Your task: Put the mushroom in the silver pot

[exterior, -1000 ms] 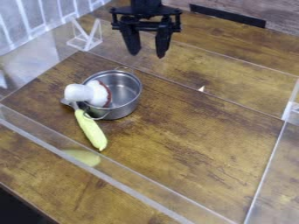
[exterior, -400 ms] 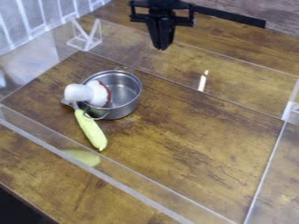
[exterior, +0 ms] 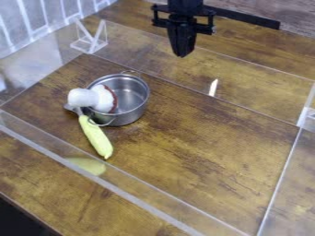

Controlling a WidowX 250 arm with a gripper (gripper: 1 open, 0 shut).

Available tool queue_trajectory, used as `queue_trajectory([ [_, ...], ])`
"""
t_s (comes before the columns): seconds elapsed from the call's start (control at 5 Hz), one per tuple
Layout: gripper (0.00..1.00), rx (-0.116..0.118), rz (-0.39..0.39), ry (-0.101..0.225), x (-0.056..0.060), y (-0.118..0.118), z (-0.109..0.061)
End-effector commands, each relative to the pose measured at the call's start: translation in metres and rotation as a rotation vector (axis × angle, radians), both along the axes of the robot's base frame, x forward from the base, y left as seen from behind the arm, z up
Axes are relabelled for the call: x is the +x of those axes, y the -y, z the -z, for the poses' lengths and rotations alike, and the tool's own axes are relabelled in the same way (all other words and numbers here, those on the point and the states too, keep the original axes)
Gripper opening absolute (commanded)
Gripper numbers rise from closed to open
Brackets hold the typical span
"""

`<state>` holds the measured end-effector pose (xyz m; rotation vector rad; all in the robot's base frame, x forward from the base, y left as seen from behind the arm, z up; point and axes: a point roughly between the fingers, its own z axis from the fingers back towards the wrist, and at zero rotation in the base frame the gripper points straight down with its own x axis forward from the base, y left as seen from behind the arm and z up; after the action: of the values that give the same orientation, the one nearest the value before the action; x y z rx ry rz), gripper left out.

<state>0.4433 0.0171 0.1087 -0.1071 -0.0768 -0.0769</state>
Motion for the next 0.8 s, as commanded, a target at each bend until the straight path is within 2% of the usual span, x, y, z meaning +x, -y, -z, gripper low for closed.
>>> queue_trajectory([
  [0.0,0.00,0.006,0.088,0.072,0.007,0.007,-0.019],
  [0.4,0.00,0.007,-0.083,0.076,0.009,-0.014,-0.032],
  [0.6,0.00,0.013,-0.054,0.071,0.016,-0.010,-0.023],
])
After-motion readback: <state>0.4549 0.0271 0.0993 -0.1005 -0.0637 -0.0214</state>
